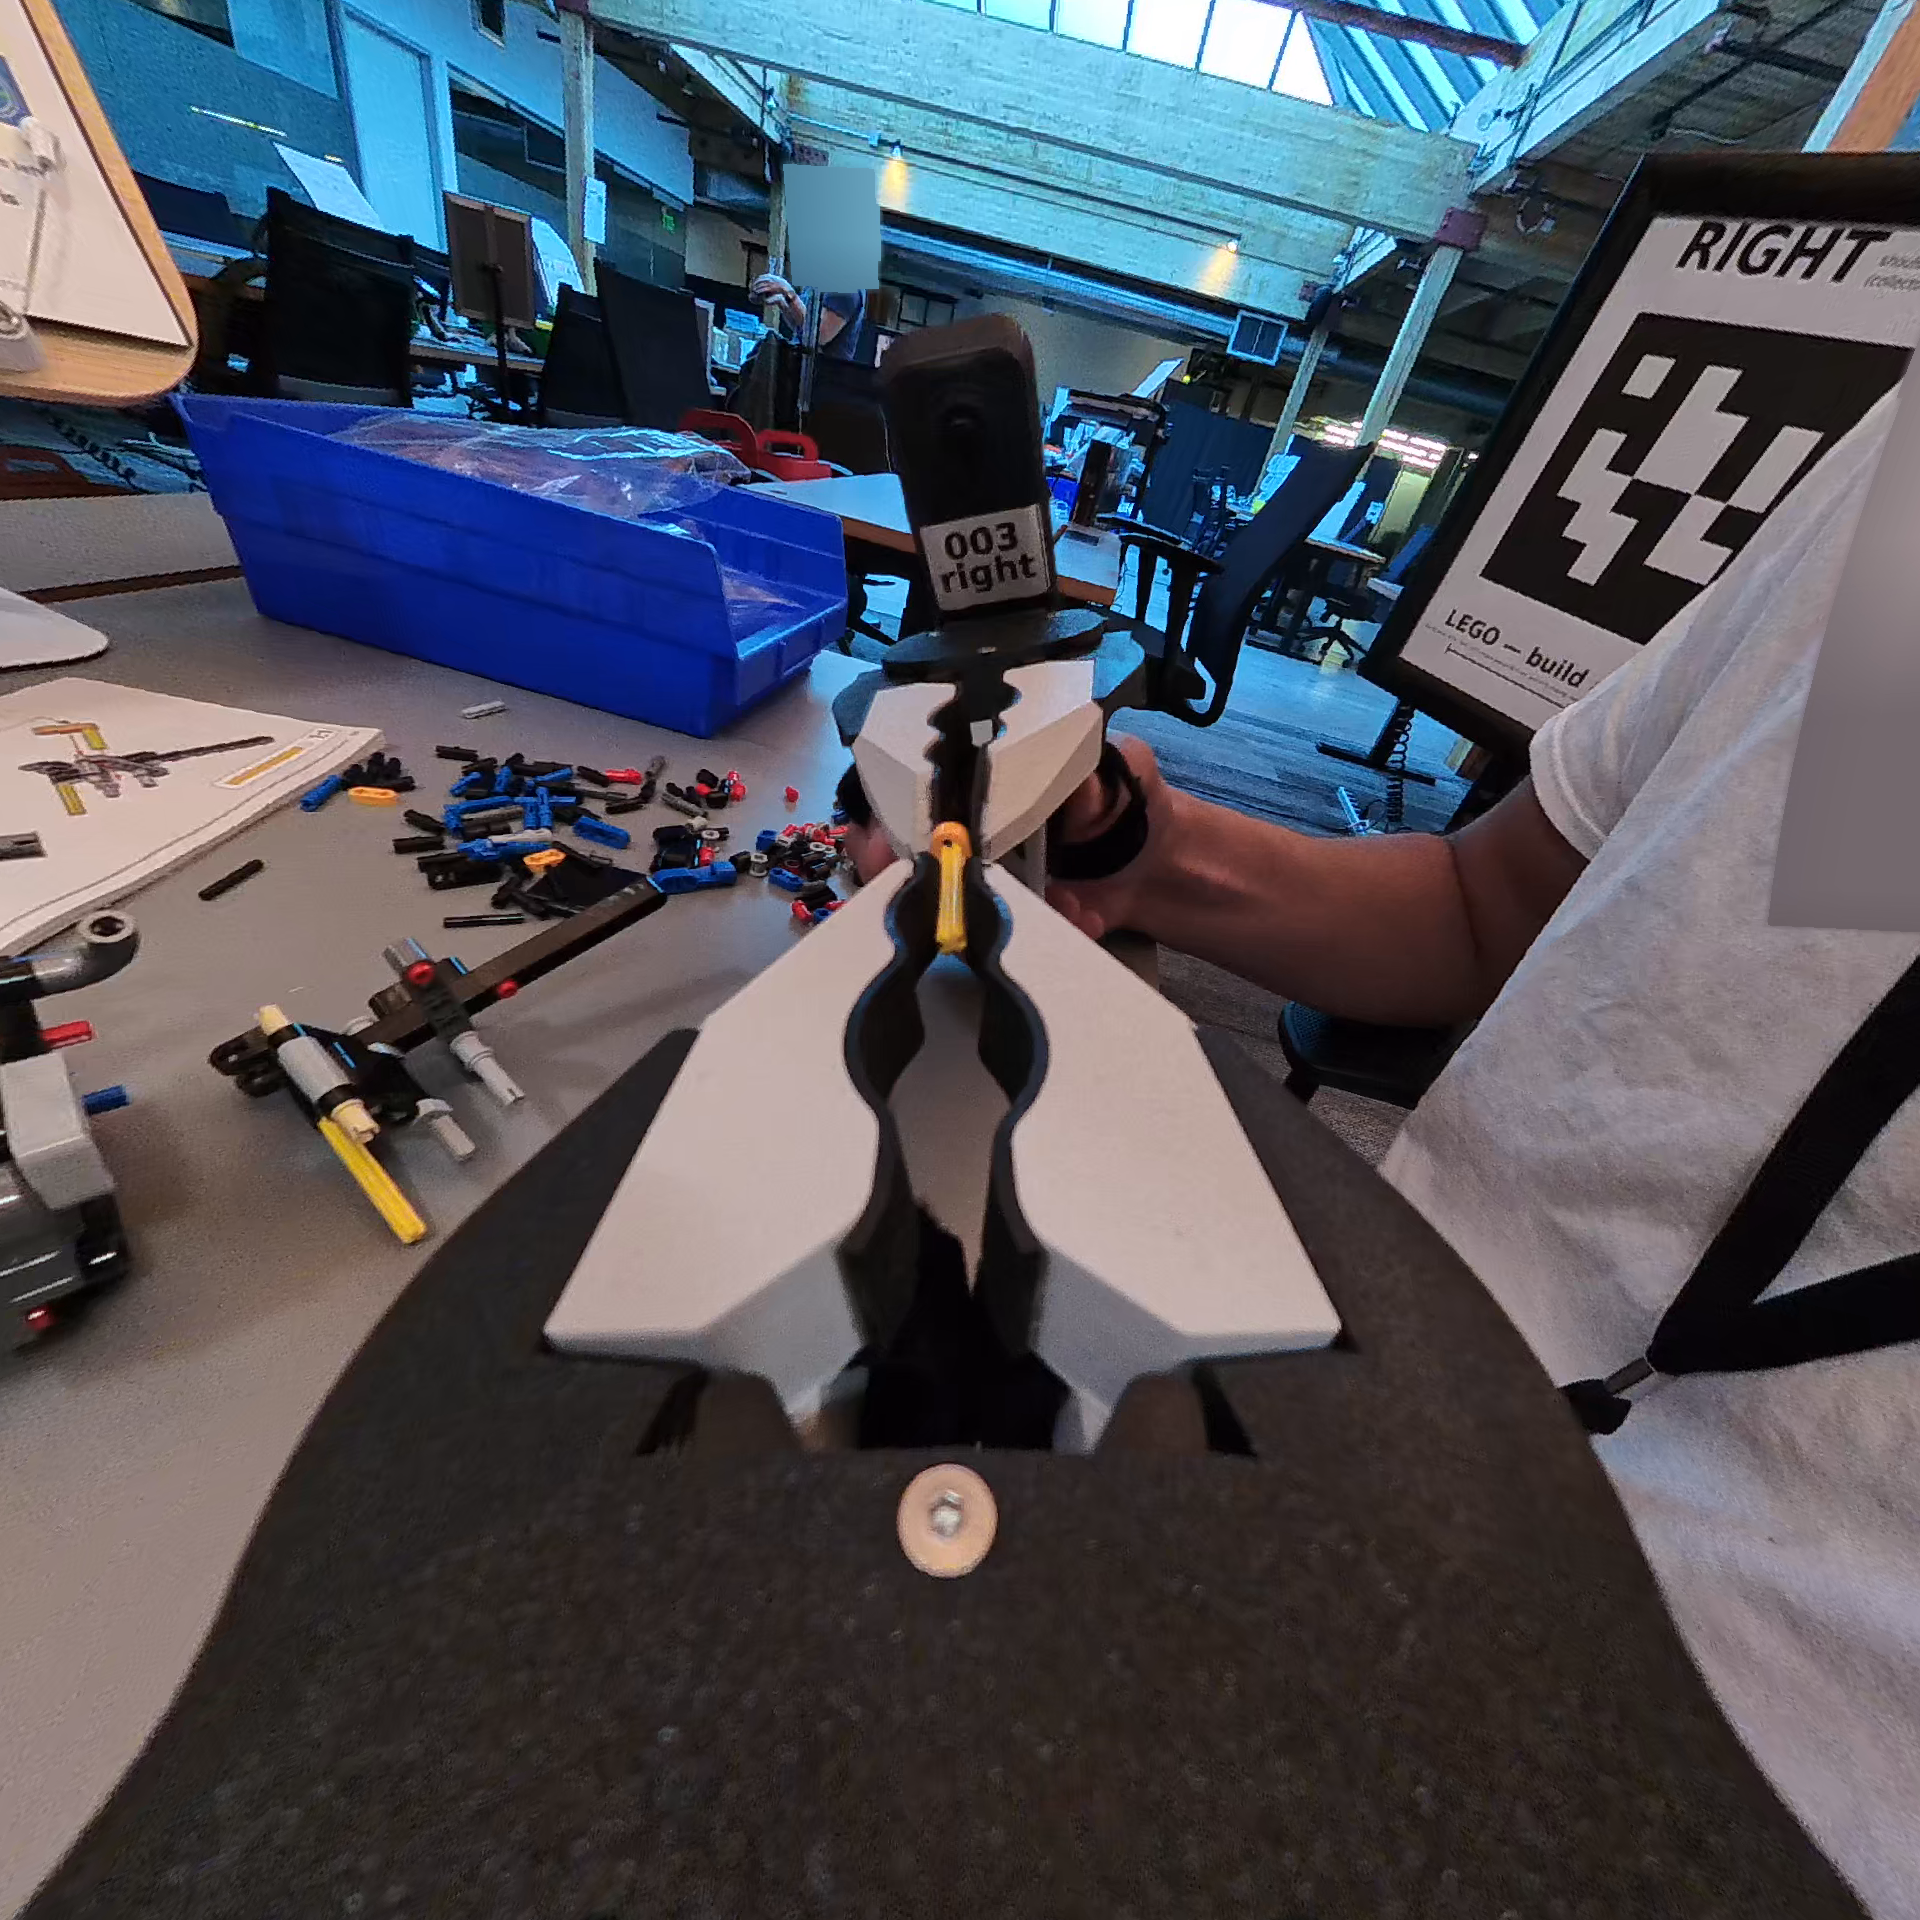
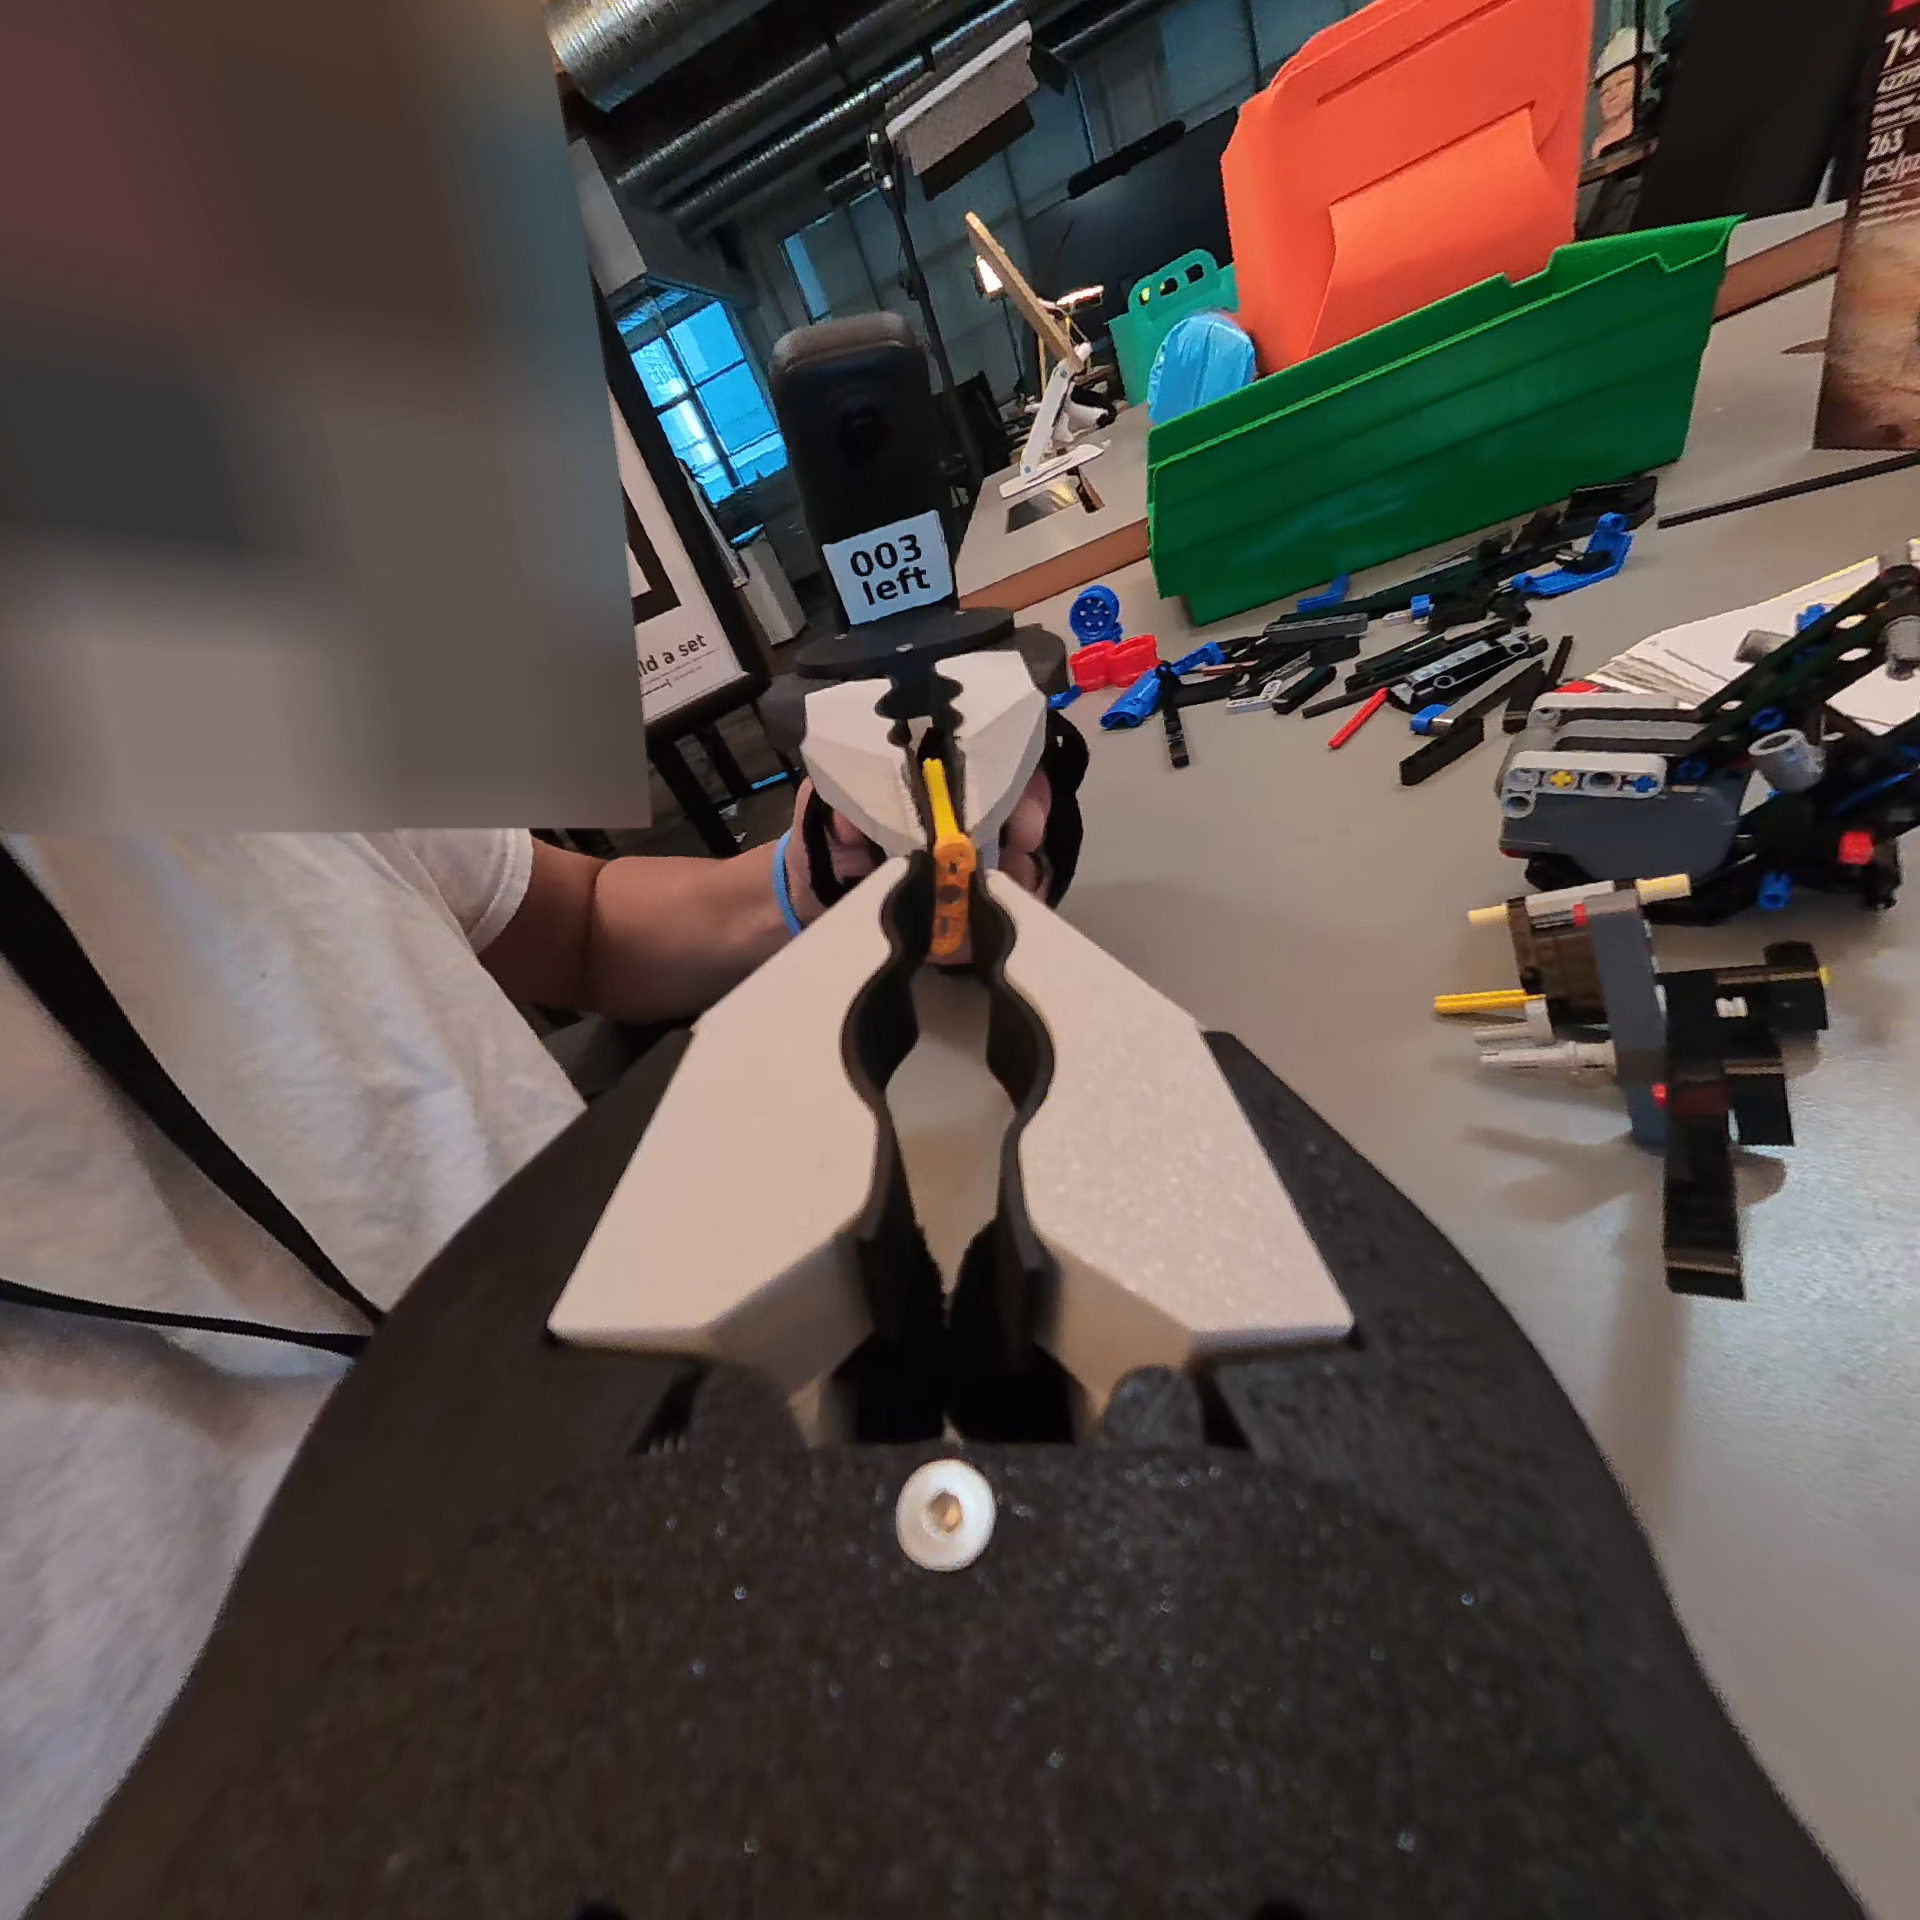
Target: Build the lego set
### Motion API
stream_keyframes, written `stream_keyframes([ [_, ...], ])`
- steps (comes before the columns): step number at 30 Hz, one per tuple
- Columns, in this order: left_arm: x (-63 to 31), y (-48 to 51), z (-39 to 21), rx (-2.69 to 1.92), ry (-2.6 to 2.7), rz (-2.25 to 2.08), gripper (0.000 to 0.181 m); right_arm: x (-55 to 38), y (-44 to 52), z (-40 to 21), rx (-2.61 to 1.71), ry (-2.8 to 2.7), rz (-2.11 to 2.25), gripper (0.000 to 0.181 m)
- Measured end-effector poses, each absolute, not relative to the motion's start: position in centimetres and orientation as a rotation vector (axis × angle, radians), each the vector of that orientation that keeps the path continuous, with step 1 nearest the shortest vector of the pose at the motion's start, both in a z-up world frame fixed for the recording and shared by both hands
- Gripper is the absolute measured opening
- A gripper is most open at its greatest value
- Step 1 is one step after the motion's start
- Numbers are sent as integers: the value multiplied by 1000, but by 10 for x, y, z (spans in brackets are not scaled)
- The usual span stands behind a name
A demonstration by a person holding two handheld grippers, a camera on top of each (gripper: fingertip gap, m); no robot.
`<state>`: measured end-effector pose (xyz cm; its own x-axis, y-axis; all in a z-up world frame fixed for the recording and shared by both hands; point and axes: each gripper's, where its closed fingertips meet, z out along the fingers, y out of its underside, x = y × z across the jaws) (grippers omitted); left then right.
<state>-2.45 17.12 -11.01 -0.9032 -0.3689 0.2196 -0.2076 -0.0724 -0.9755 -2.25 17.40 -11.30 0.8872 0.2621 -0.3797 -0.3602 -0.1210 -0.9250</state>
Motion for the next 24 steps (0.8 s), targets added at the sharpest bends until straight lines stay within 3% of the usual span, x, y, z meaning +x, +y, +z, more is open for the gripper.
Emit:
stream_keyframes([
  [24, -31, 166, -122, -449, 2092, -1879, 2, -33, 169, -124, -1629, 181, 888, 5],
])
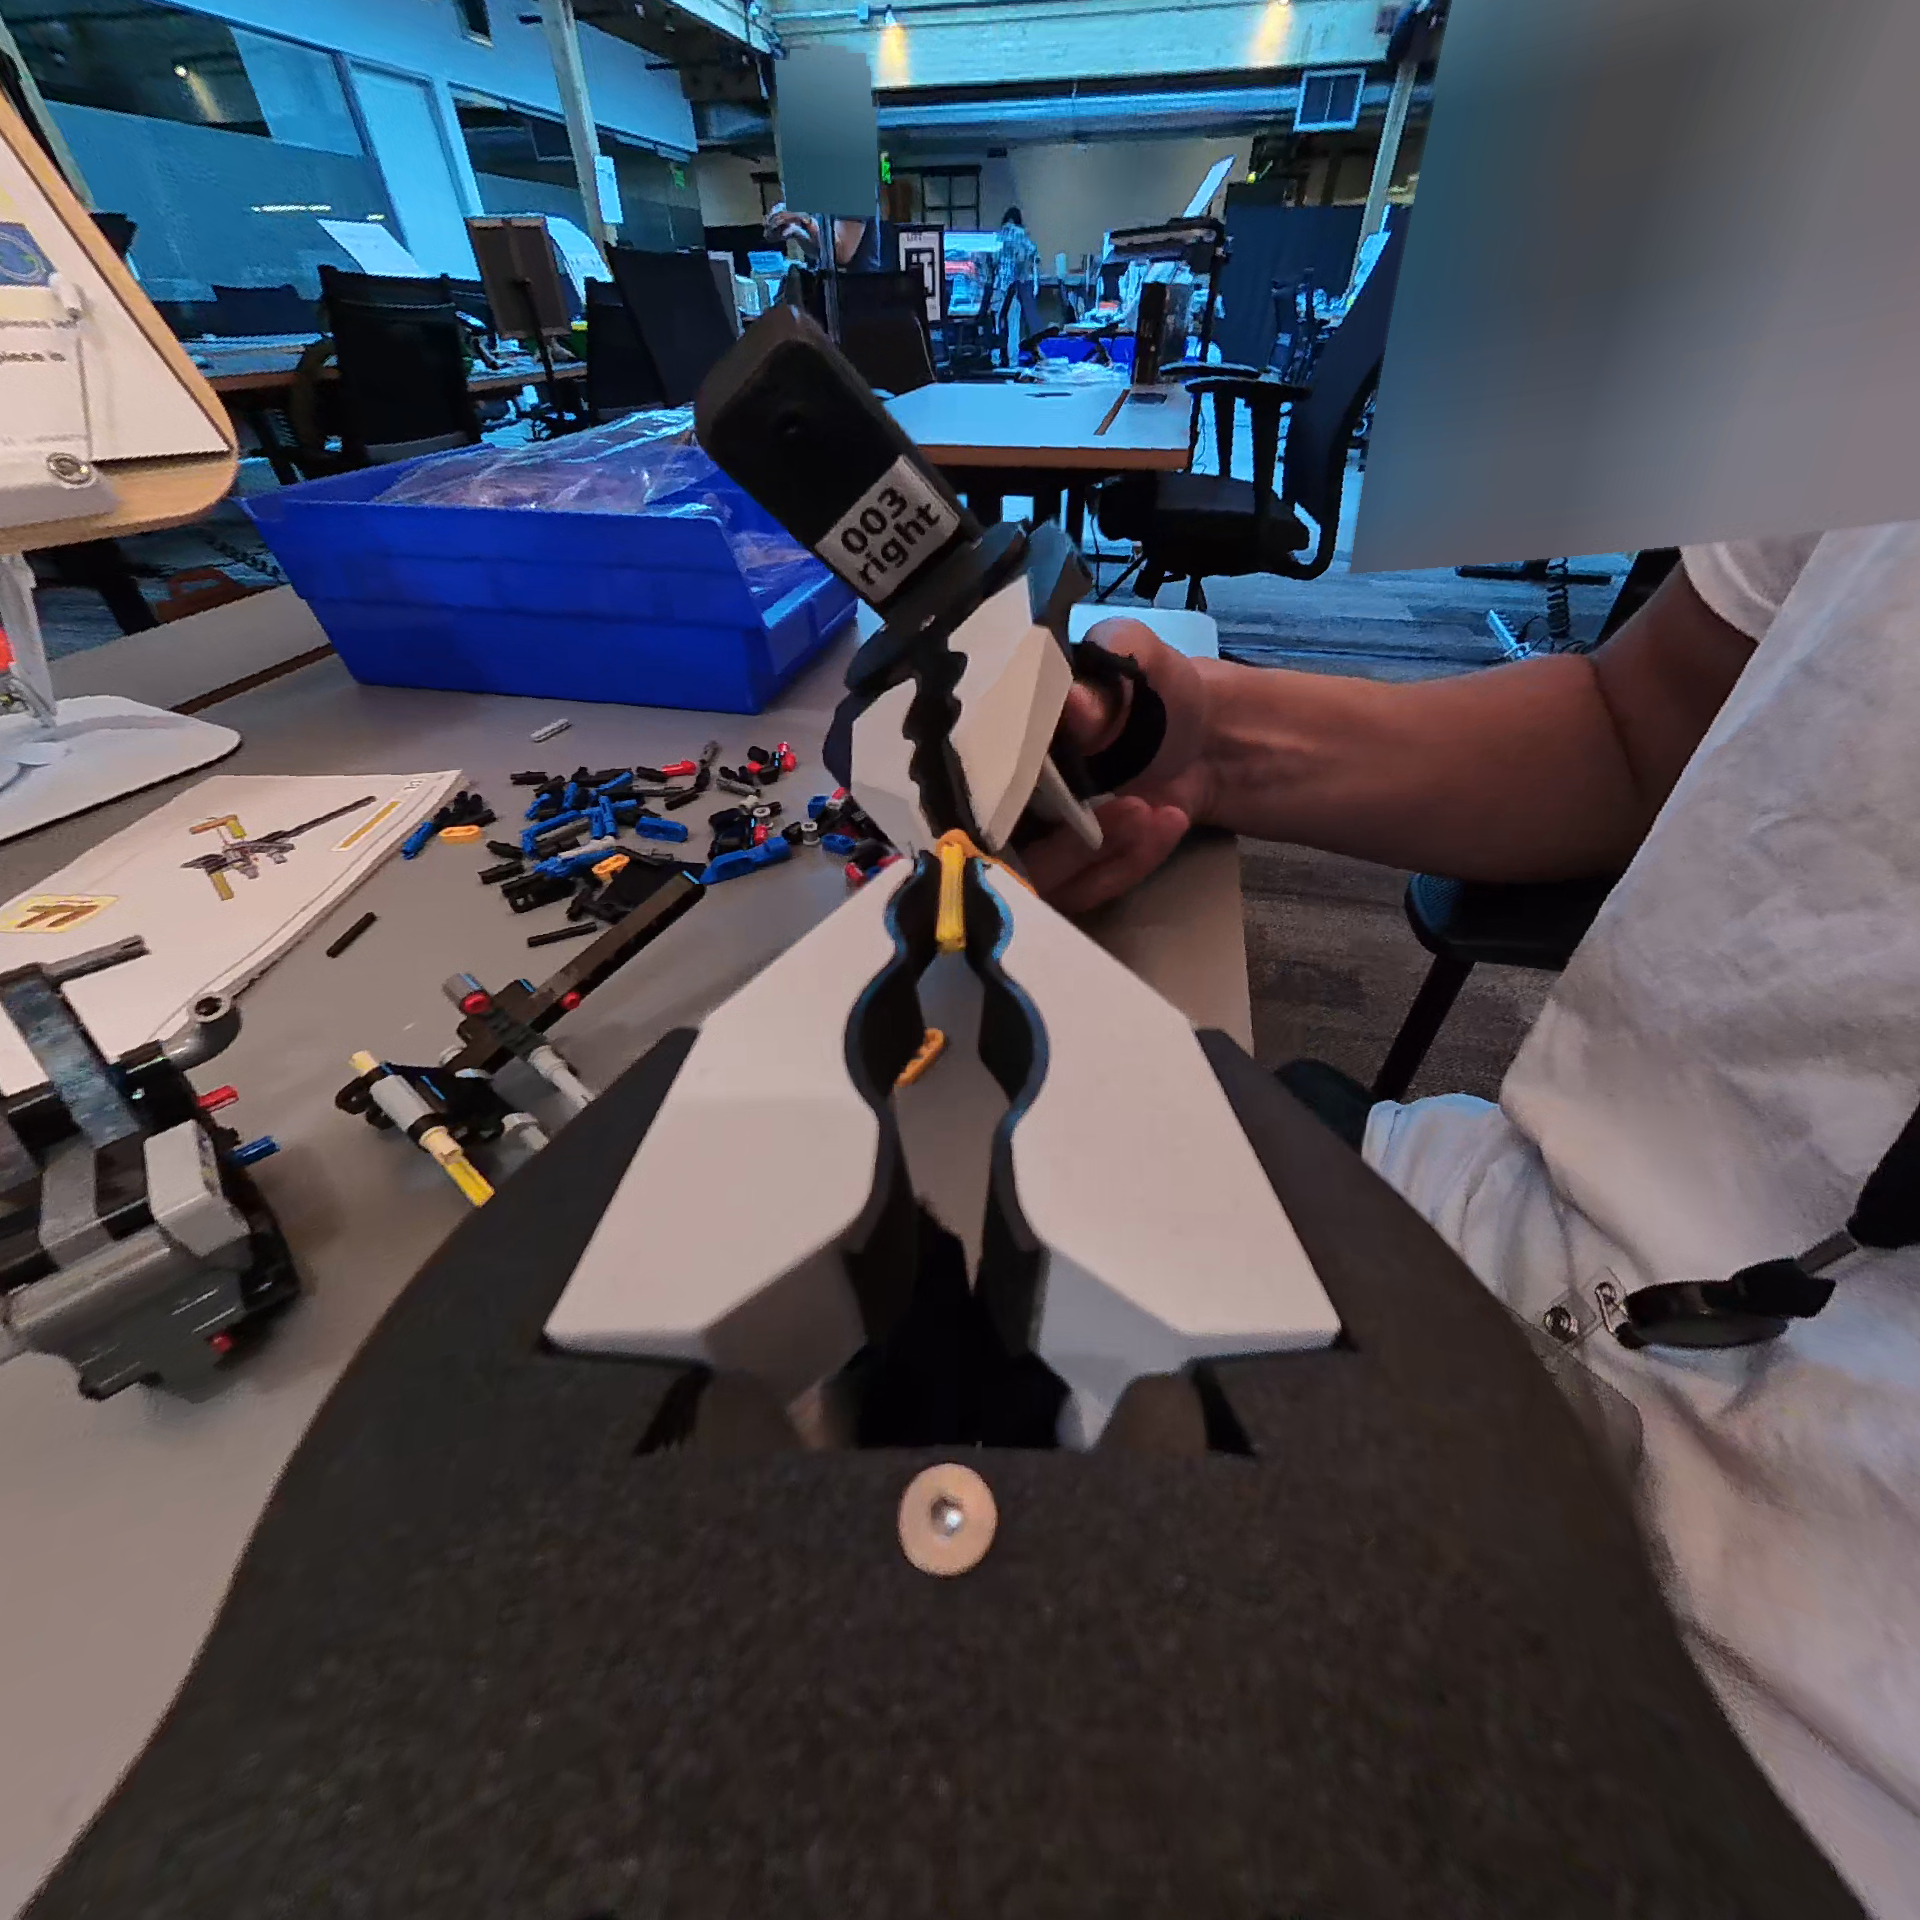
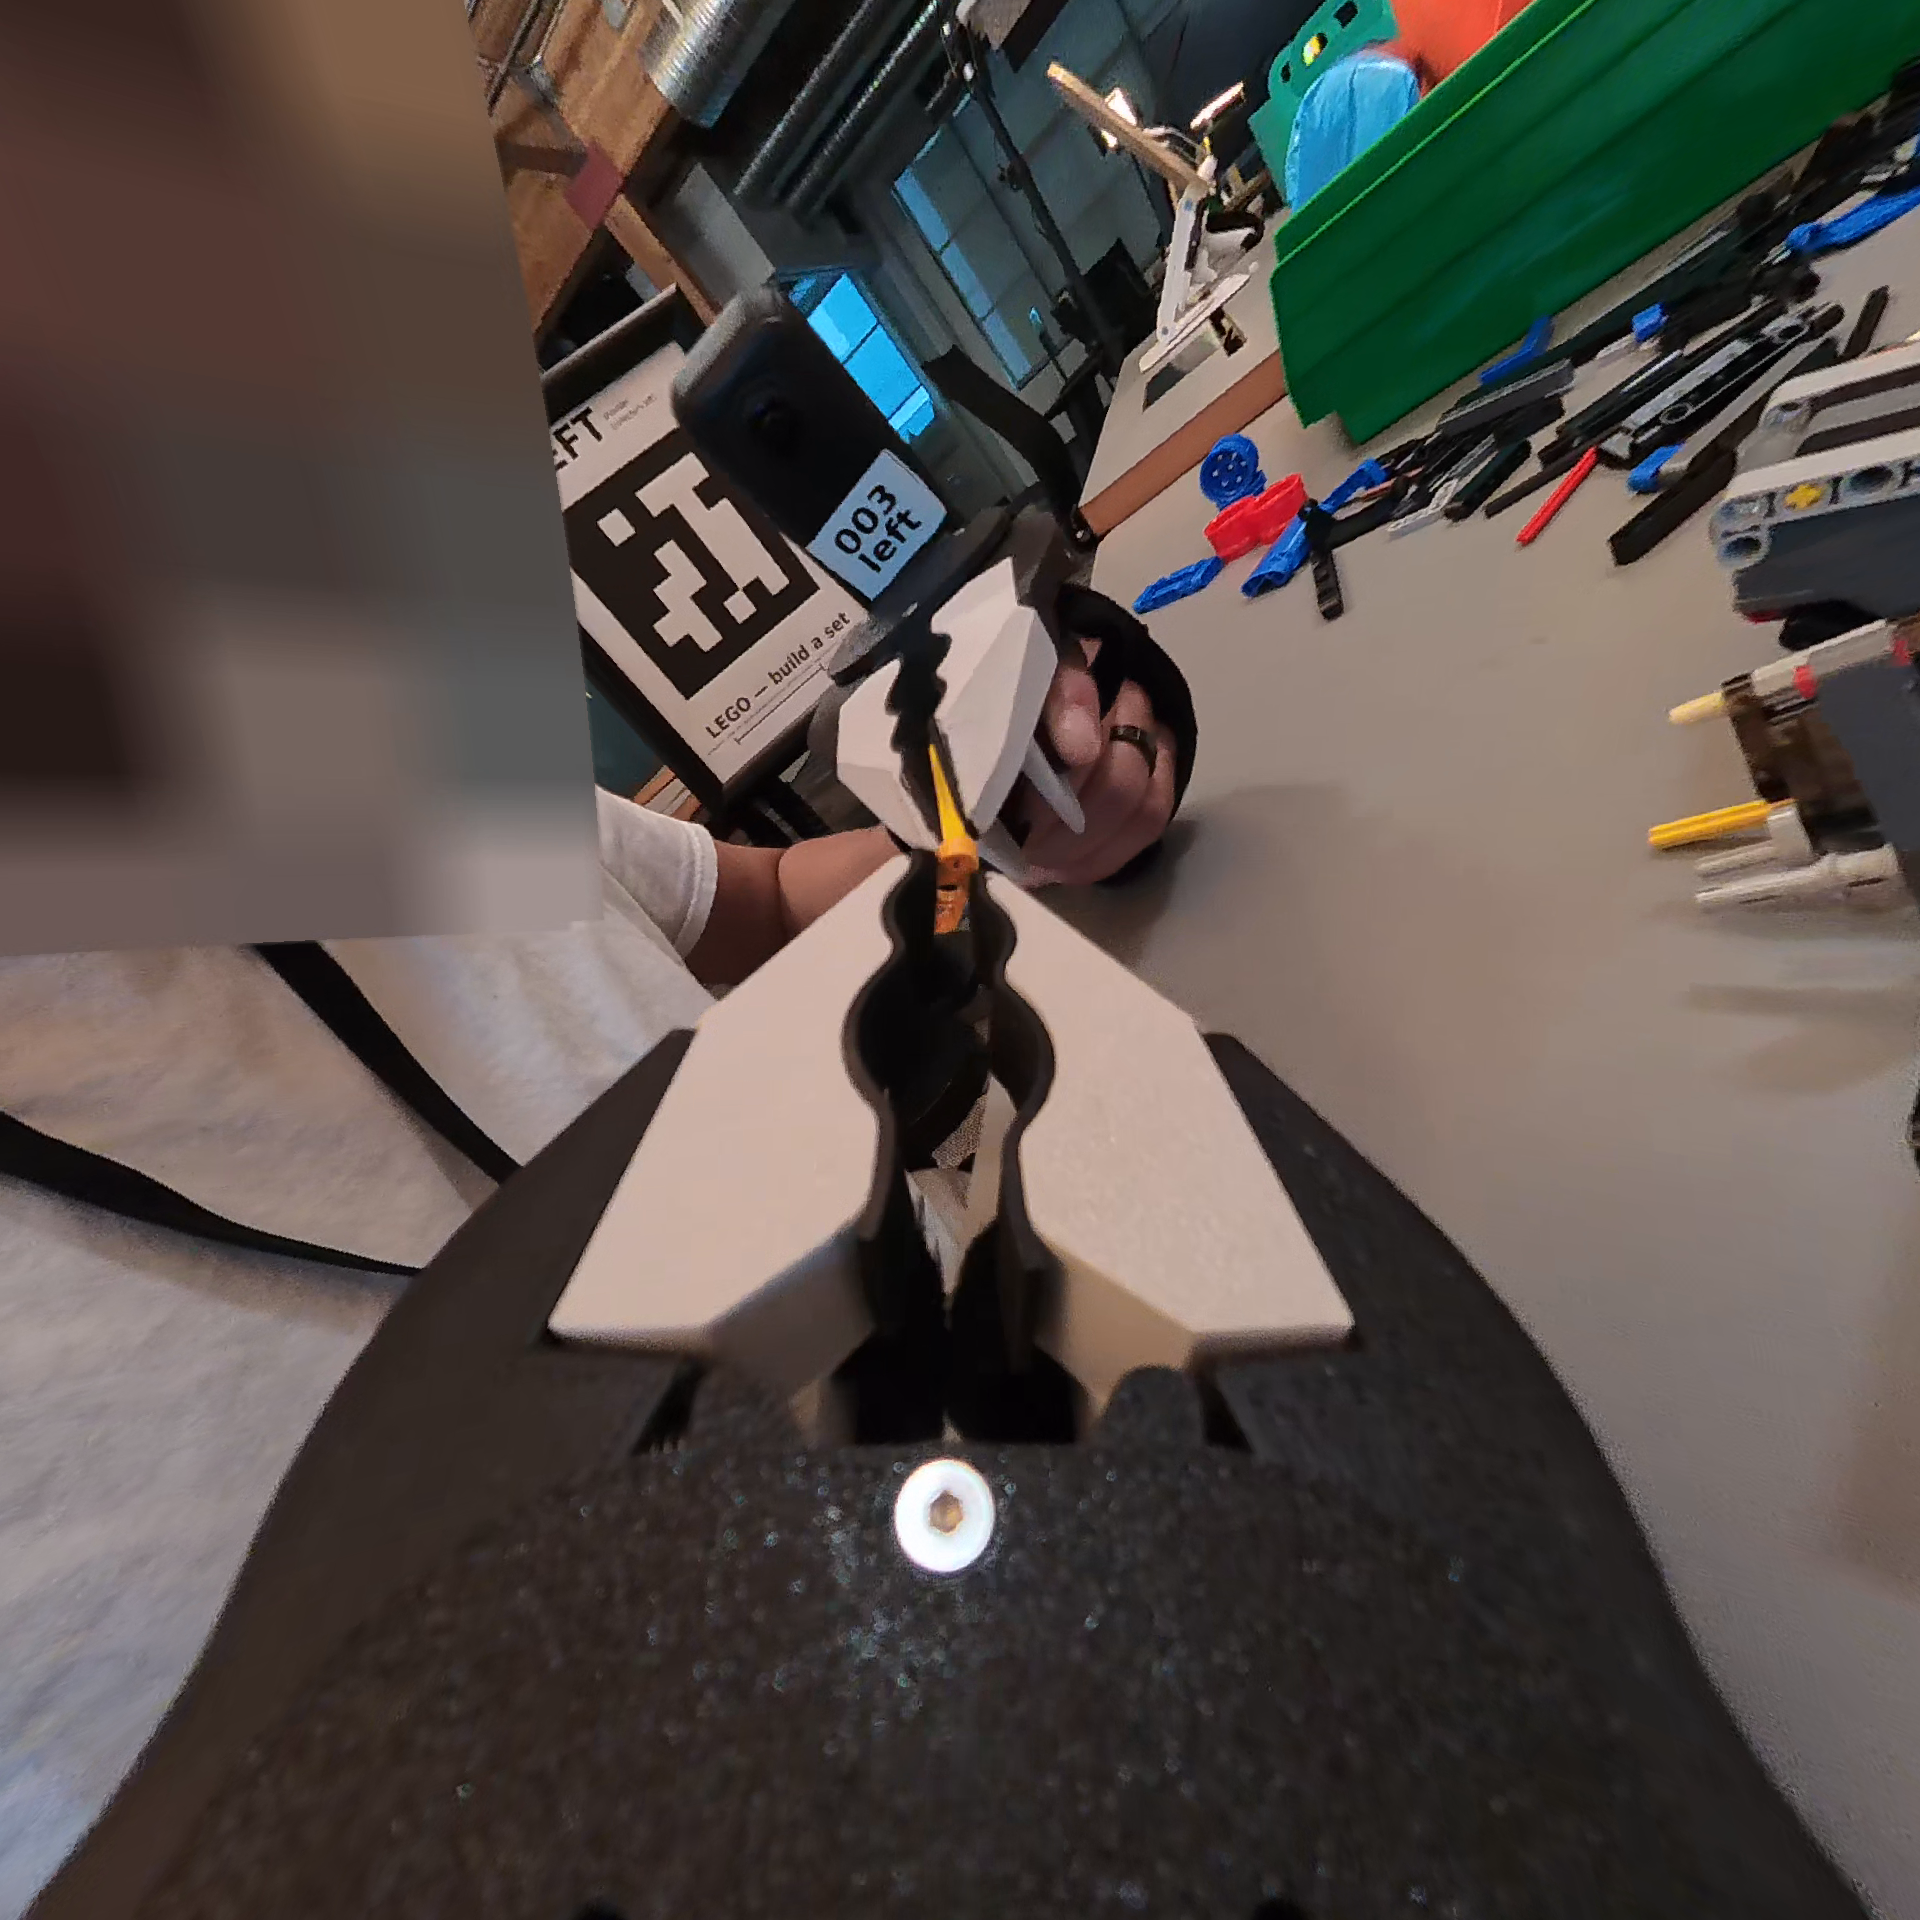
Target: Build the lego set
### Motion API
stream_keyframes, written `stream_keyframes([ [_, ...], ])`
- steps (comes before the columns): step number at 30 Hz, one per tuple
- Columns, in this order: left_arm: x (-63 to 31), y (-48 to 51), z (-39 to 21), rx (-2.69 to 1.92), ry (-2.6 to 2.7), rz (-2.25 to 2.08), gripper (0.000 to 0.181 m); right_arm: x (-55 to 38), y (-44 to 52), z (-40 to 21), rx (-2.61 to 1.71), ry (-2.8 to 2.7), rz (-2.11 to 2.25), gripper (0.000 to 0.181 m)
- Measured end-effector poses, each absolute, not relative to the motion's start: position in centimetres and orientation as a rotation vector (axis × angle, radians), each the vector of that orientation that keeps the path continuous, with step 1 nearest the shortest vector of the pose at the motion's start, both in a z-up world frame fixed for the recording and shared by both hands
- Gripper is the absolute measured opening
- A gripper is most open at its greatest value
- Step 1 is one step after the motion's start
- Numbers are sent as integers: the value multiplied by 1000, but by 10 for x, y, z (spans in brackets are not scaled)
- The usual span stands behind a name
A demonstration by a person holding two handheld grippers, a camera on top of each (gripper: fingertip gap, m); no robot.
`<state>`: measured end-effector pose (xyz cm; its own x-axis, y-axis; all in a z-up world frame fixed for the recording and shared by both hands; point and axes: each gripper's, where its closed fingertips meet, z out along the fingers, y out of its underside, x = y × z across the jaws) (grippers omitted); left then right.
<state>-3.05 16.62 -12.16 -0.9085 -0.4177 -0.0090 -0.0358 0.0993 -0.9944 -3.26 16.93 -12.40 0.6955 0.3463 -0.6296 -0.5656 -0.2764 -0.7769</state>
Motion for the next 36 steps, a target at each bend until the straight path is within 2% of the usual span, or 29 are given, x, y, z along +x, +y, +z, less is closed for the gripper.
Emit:
stream_keyframes([
  [10, -53, 168, -139, -283, 2308, -1833, 3, -55, 171, -141, -1769, 73, 895, 4],
  [36, -71, 159, -155, -149, 2457, -1742, 3, -74, 167, -155, -1874, -48, 876, 4],
])
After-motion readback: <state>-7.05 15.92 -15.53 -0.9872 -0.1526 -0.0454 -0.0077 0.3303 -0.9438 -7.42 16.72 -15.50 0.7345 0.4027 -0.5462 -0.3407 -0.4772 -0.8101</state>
